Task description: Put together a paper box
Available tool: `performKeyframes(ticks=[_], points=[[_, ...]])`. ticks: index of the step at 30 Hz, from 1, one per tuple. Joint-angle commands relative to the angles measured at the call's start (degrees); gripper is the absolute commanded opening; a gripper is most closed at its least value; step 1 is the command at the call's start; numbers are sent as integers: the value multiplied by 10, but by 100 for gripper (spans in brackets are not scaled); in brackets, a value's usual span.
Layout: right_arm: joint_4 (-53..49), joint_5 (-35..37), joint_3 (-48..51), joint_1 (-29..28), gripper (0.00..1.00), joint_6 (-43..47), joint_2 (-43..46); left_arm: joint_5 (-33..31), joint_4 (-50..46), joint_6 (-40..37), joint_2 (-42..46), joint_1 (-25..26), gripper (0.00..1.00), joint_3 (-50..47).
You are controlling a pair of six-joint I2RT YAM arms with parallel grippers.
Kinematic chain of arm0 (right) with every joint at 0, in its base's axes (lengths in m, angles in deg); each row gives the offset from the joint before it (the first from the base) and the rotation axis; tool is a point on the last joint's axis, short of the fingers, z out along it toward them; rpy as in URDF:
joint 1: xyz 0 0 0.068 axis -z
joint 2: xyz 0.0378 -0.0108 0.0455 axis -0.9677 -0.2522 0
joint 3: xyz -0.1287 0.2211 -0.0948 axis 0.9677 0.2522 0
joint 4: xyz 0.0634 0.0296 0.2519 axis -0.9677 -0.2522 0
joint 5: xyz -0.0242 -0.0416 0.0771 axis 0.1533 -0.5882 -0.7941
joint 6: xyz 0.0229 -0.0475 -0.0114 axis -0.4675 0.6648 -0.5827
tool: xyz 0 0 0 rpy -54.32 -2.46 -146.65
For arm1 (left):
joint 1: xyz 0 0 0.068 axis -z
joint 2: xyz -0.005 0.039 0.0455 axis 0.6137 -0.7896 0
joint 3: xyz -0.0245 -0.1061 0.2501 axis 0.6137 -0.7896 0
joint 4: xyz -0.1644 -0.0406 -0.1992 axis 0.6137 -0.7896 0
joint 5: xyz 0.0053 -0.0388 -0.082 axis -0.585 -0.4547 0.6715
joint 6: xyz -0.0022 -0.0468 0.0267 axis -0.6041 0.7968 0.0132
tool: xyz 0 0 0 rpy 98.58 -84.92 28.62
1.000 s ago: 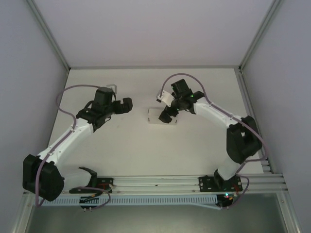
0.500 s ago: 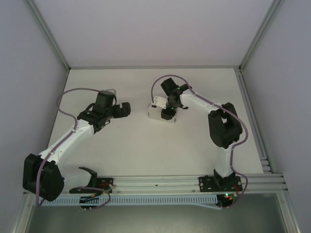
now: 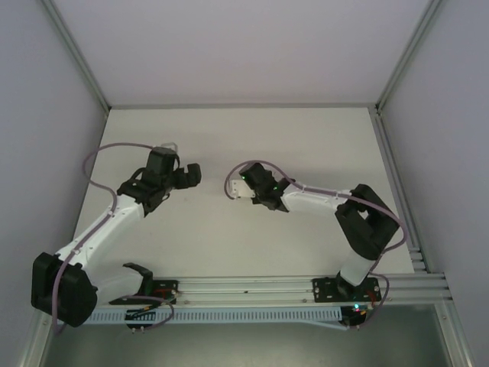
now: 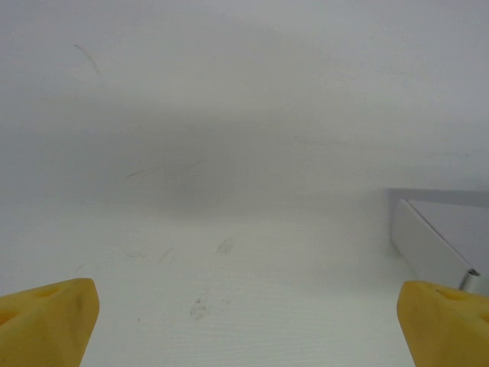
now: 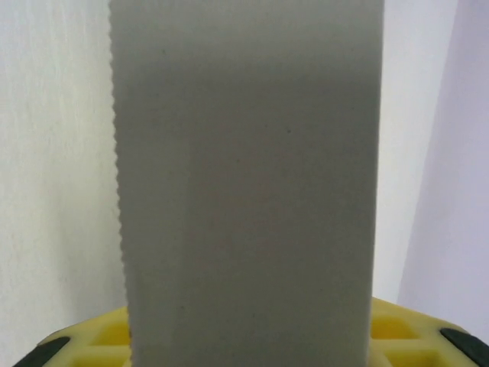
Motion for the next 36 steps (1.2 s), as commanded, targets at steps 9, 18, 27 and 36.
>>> performKeyframes(ticks=[9,18,27,36], points=[[-35,-18,65,-12,76,-45,106,-31,-3,-10,18,-8,100,-9],[-102,-106,87,-11,90,-118,252,-46,30,-24,41,-23,100,-14],[21,-123,143,115,100,-324,357,-100,211,-90,97,-73,100,-110],[321,-113,322,342,100,-532,325,-55,566,-176,71,-211,100,-281]])
